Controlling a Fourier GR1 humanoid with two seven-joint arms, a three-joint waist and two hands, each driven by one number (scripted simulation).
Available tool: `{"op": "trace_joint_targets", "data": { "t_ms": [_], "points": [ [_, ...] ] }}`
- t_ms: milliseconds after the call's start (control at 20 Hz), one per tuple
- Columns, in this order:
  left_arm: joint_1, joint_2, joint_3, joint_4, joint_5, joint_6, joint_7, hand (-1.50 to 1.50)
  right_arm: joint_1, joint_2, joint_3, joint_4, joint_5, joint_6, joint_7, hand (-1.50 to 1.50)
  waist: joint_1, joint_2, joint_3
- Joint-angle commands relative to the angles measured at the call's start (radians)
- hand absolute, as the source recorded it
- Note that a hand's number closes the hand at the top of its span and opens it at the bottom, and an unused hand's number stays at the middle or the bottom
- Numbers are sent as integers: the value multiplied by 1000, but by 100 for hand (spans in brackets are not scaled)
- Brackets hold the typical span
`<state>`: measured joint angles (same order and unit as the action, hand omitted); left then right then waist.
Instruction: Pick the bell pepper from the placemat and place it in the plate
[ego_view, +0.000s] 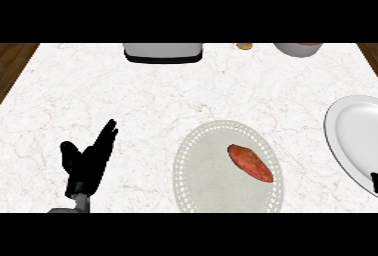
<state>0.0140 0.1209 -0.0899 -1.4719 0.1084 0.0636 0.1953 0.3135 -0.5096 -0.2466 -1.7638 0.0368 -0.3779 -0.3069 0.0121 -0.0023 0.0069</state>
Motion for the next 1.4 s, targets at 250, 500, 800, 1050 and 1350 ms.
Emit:
{"op": "trace_joint_targets", "data": {
  "t_ms": [250,500,800,1050,1350],
  "points": [
    [55,-12,-13,22,-9,-16,-12,0,-396,-131,-138,612,-83,151,-205,150,8,6,-5],
    [18,-2,15,60,13,-43,-12,0,-618,-202,-139,938,-36,187,-289,150,18,10,-5],
    [-36,-16,-8,31,8,-40,32,0,-654,-242,48,1138,168,239,-155,-150,56,23,-2],
    [-13,-10,5,46,18,-54,20,0,-785,-205,4,1330,127,340,-331,-150,39,19,-2],
    [-39,-32,1,70,-21,-10,5,0,-854,-181,-120,1402,1,434,-469,-150,20,17,-2]
  ]
}}
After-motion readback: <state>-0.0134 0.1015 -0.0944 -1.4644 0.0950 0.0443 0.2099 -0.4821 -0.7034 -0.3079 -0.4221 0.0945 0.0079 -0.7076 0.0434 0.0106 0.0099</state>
